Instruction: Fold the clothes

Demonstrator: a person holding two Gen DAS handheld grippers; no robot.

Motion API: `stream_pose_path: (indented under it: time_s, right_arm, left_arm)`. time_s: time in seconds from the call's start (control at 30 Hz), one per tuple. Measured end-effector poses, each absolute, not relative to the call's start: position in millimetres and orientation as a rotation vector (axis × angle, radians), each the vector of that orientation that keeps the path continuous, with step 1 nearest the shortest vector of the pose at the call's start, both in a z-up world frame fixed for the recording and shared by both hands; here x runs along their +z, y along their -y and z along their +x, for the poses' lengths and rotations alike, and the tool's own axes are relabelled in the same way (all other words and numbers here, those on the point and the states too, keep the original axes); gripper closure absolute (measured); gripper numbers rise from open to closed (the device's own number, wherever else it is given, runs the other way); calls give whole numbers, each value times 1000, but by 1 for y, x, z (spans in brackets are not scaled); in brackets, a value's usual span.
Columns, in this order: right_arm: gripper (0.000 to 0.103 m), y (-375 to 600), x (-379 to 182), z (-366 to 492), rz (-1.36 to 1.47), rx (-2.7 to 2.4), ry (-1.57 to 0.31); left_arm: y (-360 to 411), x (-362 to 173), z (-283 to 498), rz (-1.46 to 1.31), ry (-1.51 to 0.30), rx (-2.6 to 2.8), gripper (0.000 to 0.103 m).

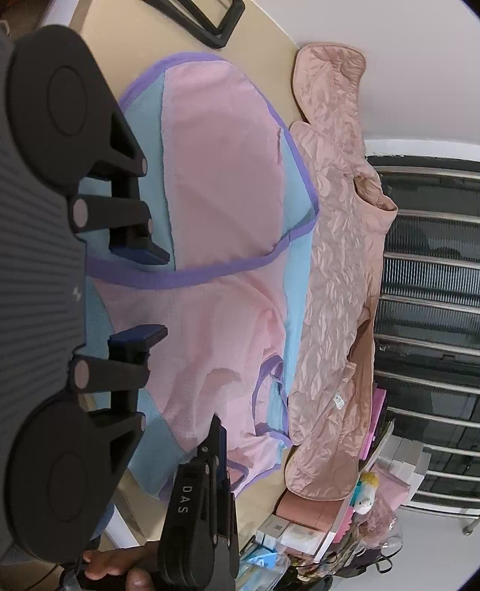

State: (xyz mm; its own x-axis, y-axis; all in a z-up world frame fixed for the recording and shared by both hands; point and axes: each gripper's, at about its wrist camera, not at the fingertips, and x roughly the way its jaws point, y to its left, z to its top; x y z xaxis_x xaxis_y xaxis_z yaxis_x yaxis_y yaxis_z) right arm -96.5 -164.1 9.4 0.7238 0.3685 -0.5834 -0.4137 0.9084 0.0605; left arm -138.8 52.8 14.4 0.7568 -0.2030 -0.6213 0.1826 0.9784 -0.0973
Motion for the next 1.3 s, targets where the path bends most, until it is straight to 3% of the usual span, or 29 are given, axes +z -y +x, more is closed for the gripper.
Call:
stream_pose_path:
  time_s: [0.1,0.37,0.43,0.7,0.9,1.03,1.17,1.23,1.3]
  right_arm:
    - [95,177,9,-99,-59,375,-619]
    - [84,267,35,-153,-108,370,-486]
    - [84,289,31,-160,-123,356,-495]
    - [83,302,15,-165,-164,331,-513]
    - [74,305,8,-171,-159,313,-531]
    - [79,305,1,-173,-124,313,-539]
    - [93,300,-1,-173,-106,288,-525]
    - [95,301,-1,-172,-77,278,-532]
    - [95,301,0,-171,-59,260,-537]
  left_arm:
    - [-63,16,-141,-62,-658,-202,56]
    - [-112,19,-190,-21,-515,-333,52]
    - [-114,15,-193,-29,-517,-356,39]
    - [-99,9,-196,98,-521,-452,40]
    - [-93,6,-200,146,-526,-481,45]
    - [-93,3,-197,153,-529,-478,73]
    - [-99,5,-195,149,-538,-496,83]
    - [-101,7,-195,161,-537,-501,97]
    - [-103,10,-195,156,-537,-514,99]
